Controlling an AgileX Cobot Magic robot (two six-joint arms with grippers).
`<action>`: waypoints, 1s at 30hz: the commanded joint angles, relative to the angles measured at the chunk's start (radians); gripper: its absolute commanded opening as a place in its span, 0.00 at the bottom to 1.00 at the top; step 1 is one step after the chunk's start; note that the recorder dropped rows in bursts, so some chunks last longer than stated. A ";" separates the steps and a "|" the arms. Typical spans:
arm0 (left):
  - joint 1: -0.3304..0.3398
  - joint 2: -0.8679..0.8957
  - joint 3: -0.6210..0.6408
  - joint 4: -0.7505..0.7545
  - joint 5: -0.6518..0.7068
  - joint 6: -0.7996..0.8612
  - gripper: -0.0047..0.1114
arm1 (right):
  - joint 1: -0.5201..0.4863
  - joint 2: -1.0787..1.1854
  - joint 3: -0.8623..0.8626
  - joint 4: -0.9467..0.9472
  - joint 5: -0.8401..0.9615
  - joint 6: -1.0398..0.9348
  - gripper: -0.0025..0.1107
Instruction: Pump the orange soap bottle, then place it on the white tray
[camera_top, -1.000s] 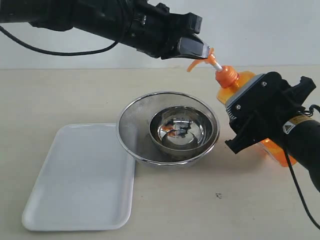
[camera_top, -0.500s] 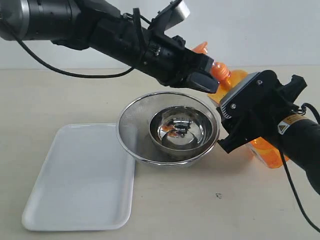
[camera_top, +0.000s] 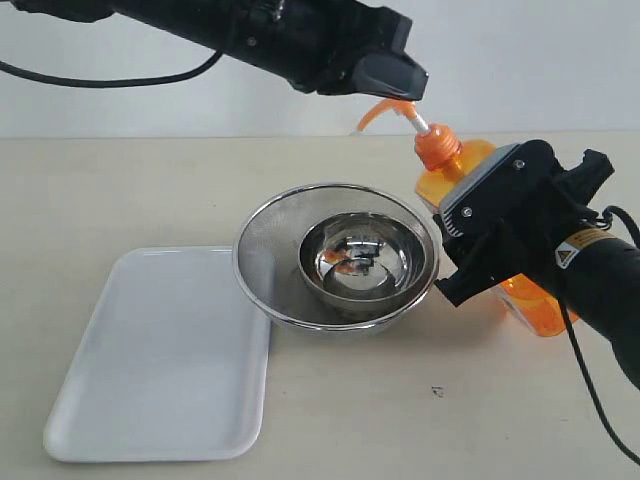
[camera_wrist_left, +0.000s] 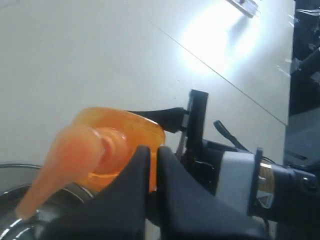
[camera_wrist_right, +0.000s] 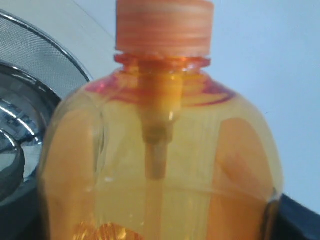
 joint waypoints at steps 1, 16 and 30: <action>0.004 -0.008 0.001 0.075 -0.074 -0.020 0.08 | 0.000 -0.012 -0.006 -0.011 -0.032 -0.012 0.02; 0.043 0.013 0.001 0.018 -0.124 0.015 0.08 | 0.000 -0.012 -0.006 -0.017 -0.027 -0.012 0.02; 0.043 0.084 0.001 -0.072 -0.054 0.078 0.08 | 0.000 -0.012 -0.006 -0.022 -0.024 -0.012 0.02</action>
